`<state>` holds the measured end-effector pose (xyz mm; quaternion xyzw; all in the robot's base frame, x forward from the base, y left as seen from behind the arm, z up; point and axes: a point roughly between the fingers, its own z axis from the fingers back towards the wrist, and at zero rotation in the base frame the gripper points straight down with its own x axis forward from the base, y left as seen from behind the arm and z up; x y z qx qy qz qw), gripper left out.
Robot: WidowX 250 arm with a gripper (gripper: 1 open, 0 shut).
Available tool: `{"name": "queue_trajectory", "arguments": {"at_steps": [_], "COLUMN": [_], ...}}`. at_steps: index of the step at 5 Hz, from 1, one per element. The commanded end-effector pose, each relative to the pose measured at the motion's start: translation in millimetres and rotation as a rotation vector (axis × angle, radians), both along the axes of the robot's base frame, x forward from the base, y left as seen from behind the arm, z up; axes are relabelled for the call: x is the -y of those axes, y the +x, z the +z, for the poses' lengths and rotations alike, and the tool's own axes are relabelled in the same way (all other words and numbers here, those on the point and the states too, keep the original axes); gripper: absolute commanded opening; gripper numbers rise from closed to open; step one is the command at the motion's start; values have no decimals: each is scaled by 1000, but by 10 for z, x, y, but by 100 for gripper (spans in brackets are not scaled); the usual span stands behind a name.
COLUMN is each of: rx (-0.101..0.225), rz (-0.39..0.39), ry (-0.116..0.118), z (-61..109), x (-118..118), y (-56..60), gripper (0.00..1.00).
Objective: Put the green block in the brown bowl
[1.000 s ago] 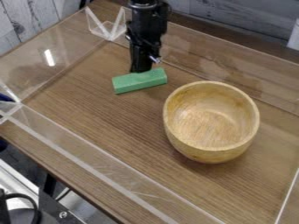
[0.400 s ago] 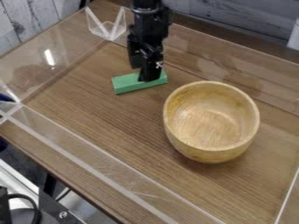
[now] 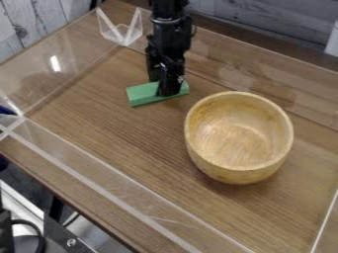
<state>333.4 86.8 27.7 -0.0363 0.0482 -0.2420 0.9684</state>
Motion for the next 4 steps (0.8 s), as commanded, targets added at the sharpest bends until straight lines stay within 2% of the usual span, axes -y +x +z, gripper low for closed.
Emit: {"name": "queue_trajectory", "arguments": {"at_steps": [1,4], "rx": [67,105], "rz": [8,54], "ry": [21,46], "z": [180,510], "x": [-49,-13], "y": [119,93], "gripper": [0,0]}}
